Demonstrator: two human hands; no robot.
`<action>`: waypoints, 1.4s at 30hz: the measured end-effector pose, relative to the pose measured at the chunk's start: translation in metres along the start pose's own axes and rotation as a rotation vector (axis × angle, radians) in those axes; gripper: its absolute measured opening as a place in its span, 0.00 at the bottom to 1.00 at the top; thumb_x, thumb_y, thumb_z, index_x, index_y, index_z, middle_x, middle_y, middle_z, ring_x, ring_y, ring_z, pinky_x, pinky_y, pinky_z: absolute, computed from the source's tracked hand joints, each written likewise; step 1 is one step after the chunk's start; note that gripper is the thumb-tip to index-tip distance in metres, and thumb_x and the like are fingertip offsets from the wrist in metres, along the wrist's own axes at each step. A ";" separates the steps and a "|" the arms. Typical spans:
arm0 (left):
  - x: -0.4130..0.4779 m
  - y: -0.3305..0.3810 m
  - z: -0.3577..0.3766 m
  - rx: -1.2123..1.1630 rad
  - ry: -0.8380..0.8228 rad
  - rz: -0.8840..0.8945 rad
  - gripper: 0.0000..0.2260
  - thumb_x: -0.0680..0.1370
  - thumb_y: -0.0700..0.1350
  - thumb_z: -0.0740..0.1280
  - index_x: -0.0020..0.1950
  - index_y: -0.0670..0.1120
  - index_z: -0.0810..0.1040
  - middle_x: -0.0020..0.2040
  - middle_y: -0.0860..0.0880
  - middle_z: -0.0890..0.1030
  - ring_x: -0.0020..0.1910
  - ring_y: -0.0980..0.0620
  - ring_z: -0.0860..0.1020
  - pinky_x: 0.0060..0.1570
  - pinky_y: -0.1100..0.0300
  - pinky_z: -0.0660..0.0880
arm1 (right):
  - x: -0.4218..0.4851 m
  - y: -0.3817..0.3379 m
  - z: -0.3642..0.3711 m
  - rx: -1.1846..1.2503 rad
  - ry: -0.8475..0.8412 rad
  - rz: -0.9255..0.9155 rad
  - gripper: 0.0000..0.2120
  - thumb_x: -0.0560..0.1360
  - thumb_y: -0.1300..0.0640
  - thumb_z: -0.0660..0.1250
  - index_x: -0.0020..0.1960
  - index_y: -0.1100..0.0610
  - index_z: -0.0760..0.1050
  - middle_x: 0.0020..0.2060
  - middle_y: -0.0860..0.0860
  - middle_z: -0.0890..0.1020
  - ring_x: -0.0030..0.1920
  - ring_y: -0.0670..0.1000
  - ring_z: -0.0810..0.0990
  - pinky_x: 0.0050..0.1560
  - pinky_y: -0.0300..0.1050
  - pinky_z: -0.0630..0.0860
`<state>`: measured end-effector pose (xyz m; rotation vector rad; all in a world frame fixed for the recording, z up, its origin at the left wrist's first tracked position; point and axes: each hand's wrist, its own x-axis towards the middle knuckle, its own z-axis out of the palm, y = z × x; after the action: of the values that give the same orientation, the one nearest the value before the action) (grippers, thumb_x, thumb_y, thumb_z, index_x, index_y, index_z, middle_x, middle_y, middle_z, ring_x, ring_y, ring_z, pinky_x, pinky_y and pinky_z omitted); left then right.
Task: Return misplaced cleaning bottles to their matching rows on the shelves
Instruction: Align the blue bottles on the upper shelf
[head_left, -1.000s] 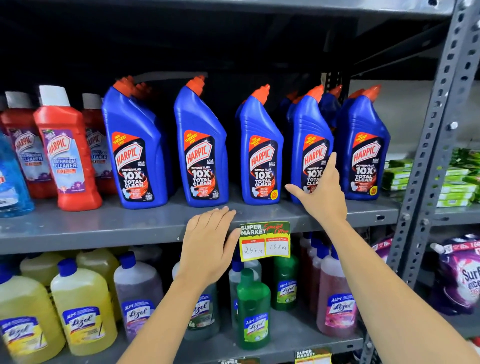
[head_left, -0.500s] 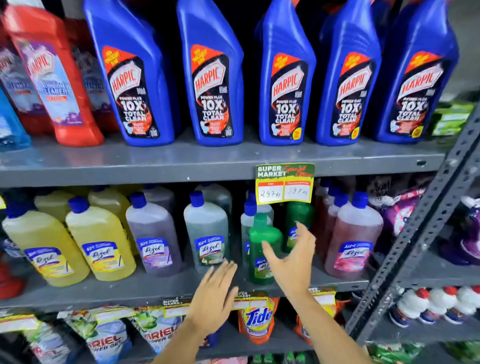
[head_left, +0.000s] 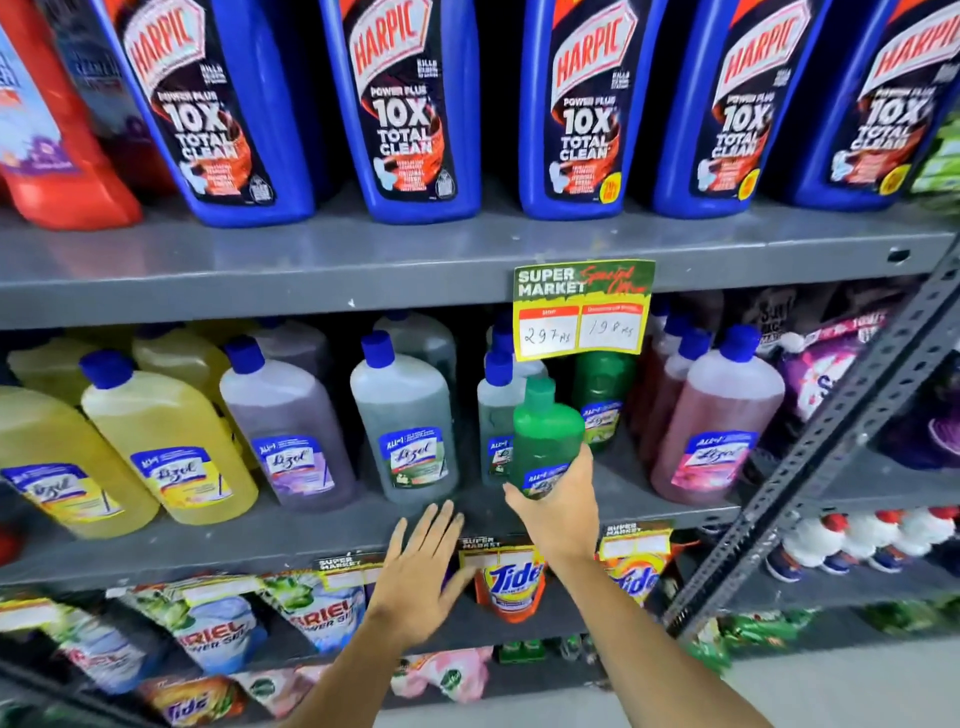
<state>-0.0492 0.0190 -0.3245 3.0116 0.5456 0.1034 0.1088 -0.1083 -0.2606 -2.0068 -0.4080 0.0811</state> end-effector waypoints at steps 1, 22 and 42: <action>0.000 0.000 -0.001 -0.003 -0.004 -0.004 0.35 0.78 0.66 0.38 0.78 0.48 0.58 0.79 0.49 0.56 0.78 0.48 0.53 0.72 0.51 0.40 | 0.004 0.002 -0.005 -0.003 0.013 0.005 0.45 0.58 0.45 0.80 0.68 0.45 0.59 0.61 0.47 0.78 0.61 0.53 0.78 0.54 0.51 0.77; -0.002 0.007 -0.003 -0.032 -0.017 -0.046 0.30 0.81 0.63 0.46 0.80 0.50 0.50 0.80 0.51 0.48 0.78 0.51 0.44 0.74 0.50 0.36 | 0.059 0.037 -0.039 0.045 0.094 0.046 0.47 0.61 0.52 0.82 0.70 0.52 0.58 0.60 0.50 0.77 0.58 0.54 0.79 0.59 0.49 0.75; -0.003 0.012 -0.007 0.015 -0.001 -0.042 0.34 0.79 0.66 0.40 0.79 0.46 0.55 0.79 0.48 0.54 0.78 0.47 0.52 0.74 0.46 0.43 | 0.076 0.043 -0.049 -0.001 0.001 0.023 0.54 0.59 0.44 0.83 0.75 0.51 0.53 0.63 0.51 0.77 0.61 0.55 0.78 0.63 0.51 0.73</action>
<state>-0.0486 0.0069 -0.3170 3.0122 0.6124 0.0956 0.2019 -0.1432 -0.2667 -2.0129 -0.3848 0.0936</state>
